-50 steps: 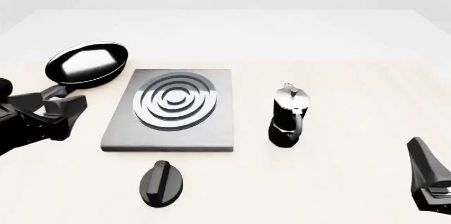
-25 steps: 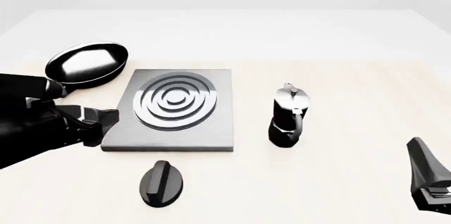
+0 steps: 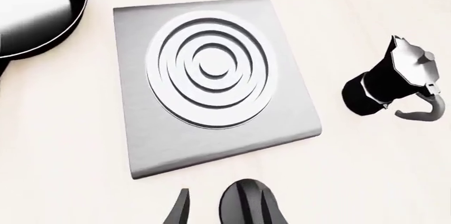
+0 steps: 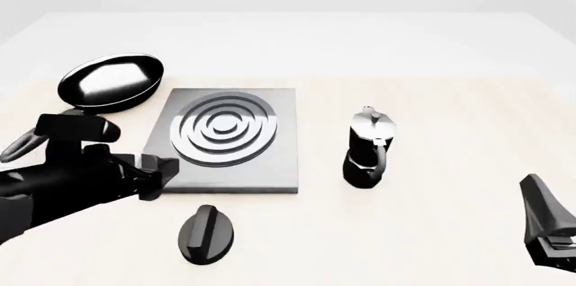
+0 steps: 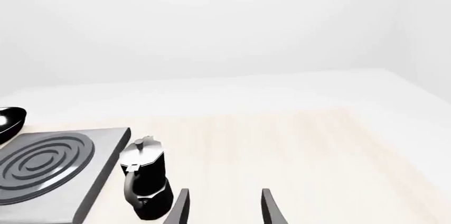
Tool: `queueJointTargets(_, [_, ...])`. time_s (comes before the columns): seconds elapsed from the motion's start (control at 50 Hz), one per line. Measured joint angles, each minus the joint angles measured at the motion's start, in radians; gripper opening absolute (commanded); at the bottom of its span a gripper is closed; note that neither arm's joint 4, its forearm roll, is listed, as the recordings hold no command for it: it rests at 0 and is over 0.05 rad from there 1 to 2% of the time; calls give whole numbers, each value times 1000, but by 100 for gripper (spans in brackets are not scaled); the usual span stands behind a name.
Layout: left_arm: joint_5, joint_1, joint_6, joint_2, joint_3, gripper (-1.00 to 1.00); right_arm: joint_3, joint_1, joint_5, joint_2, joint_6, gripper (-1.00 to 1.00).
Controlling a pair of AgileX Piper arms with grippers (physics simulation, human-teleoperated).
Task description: Turn on the stove and put the moka pot on it.
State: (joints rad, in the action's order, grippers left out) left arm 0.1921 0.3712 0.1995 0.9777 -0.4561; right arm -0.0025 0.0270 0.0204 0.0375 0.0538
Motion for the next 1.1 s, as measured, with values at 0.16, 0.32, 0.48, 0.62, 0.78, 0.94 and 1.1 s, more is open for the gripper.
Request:
queueJointTargets(0.16, [-41, 26, 26, 50, 19, 100, 0, 1, 2, 3, 1, 100])
queueJointTargets(0.32, [-78, 53, 58, 96, 40, 100, 0, 1, 2, 2, -3, 100])
queueJointTargets(0.48, [-113, 81, 84, 135, 58, 100, 1, -2, 6, 8, -7, 100])
queueJointTargets(0.62, [-134, 101, 92, 159, 66, 100, 1, -2, 8, 11, -12, 100])
queueJointTargets(0.78, [-153, 113, 85, 186, 68, 100, 1, -2, 6, 10, -19, 100])
queueJointTargets(0.94, [-196, 138, 97, 237, 78, 100, 1, -2, 6, 9, -17, 100])
queueJointTargets(1.1, [-238, 161, 117, 290, 88, 100, 1, -1, 5, 8, -13, 100])
